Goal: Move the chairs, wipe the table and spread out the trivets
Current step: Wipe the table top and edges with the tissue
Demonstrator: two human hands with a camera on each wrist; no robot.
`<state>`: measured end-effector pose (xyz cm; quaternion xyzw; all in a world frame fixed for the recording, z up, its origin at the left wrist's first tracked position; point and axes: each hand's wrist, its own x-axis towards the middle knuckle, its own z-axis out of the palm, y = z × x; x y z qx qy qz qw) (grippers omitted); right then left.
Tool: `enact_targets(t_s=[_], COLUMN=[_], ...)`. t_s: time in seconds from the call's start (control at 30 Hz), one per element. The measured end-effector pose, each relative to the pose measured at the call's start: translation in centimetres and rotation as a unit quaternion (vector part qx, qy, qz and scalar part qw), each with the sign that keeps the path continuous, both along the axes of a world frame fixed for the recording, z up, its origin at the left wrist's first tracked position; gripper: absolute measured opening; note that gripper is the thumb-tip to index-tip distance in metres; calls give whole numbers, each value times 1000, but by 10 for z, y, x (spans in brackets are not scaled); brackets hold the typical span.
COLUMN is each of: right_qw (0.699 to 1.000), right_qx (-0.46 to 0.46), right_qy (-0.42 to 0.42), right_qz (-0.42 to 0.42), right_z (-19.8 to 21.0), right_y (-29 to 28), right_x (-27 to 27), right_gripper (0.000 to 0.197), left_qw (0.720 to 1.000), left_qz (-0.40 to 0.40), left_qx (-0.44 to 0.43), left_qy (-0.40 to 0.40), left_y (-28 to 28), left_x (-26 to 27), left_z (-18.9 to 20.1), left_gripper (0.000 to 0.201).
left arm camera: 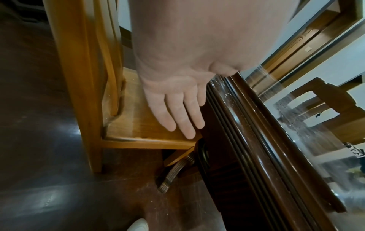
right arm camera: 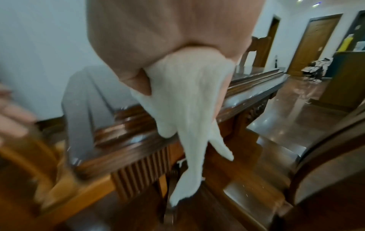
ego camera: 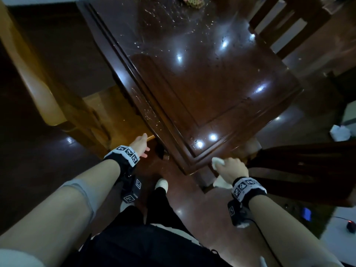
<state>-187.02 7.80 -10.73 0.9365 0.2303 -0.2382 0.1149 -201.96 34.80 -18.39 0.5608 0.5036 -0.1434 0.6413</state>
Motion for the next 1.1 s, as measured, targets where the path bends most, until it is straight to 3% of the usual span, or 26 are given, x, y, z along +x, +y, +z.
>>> enact_targets(t_s=[0.1, 0.17, 0.3, 0.4, 0.53, 0.7, 0.83, 1.0, 1.1], right_qw=[987, 978, 985, 983, 978, 961, 937, 916, 910], right_qx=[145, 205, 130, 58, 119, 102, 125, 213, 248], right_qy=[-62, -34, 91, 83, 87, 42, 72, 180, 264], right_qz=[-23, -13, 59, 152, 148, 252, 317, 289, 201], right_z=[8, 2, -36, -54, -52, -69, -74, -56, -39], right_y=[19, 37, 82, 110, 152, 217, 272, 270, 236], right_x=[27, 45, 77, 98, 134, 164, 175, 158, 131], right_gripper=[37, 41, 57, 60, 57, 56, 53, 48, 55], left_qw=[1000, 1000, 998, 996, 991, 983, 976, 974, 976], left_qz=[12, 21, 55, 84, 126, 180, 215, 220, 213], left_qx=[12, 15, 24, 22, 11, -2, -10, -22, -15], left_qy=[10, 13, 21, 31, 33, 30, 30, 44, 43], left_y=[4, 7, 16, 24, 40, 55, 58, 48, 39], left_x=[4, 9, 26, 39, 50, 51, 44, 32, 29], left_z=[-1, -2, -7, -9, -10, -14, -19, -22, -20], left_gripper=[57, 56, 55, 55, 55, 55, 56, 58, 58])
